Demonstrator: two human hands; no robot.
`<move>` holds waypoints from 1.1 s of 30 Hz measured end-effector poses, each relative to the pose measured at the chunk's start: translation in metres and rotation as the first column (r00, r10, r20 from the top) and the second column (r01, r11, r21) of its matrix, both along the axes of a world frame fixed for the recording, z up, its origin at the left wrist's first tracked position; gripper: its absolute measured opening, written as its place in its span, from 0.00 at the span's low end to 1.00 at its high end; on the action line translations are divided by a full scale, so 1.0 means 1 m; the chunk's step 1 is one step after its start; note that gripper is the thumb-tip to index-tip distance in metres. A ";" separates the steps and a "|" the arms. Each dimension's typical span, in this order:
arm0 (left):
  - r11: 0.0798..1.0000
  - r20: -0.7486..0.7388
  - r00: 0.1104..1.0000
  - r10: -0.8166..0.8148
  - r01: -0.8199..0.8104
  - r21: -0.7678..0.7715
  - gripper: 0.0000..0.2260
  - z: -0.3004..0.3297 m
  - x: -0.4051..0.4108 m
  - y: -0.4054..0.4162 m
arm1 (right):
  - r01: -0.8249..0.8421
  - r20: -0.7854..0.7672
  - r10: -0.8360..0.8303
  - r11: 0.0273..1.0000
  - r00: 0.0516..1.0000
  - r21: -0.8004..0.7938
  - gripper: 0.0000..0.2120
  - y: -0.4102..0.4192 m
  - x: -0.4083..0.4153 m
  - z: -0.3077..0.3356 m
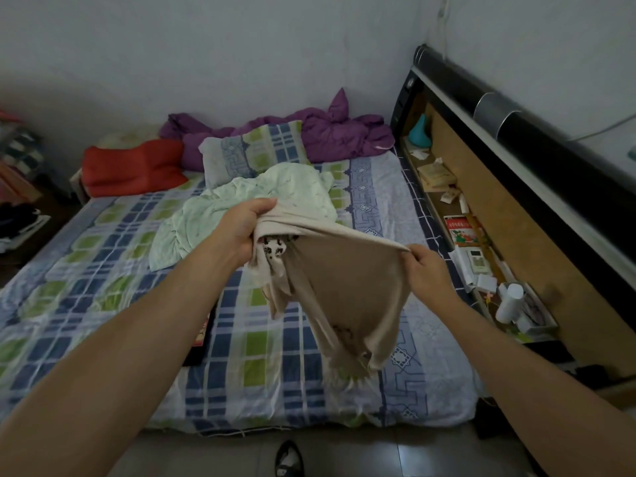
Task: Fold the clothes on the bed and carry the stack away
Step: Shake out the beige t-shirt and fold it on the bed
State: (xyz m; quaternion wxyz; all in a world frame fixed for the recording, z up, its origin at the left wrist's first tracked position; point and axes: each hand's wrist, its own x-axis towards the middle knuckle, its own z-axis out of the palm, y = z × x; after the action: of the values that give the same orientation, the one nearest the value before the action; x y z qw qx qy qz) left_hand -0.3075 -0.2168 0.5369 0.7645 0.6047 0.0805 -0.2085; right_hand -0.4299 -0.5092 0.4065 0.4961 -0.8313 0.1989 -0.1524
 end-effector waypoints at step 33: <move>0.766 0.183 0.914 -0.361 0.179 0.617 0.40 -0.110 -0.051 -0.014 | -0.051 -0.230 0.241 0.788 0.943 0.613 0.11 0.052 0.017 0.015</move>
State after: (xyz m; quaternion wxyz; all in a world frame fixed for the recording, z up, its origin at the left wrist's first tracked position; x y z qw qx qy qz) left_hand -0.3584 -0.2313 0.4273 0.5039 0.8402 -0.0612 -0.1911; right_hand -0.4124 -0.4577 0.4216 0.7079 -0.6578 0.2432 0.0838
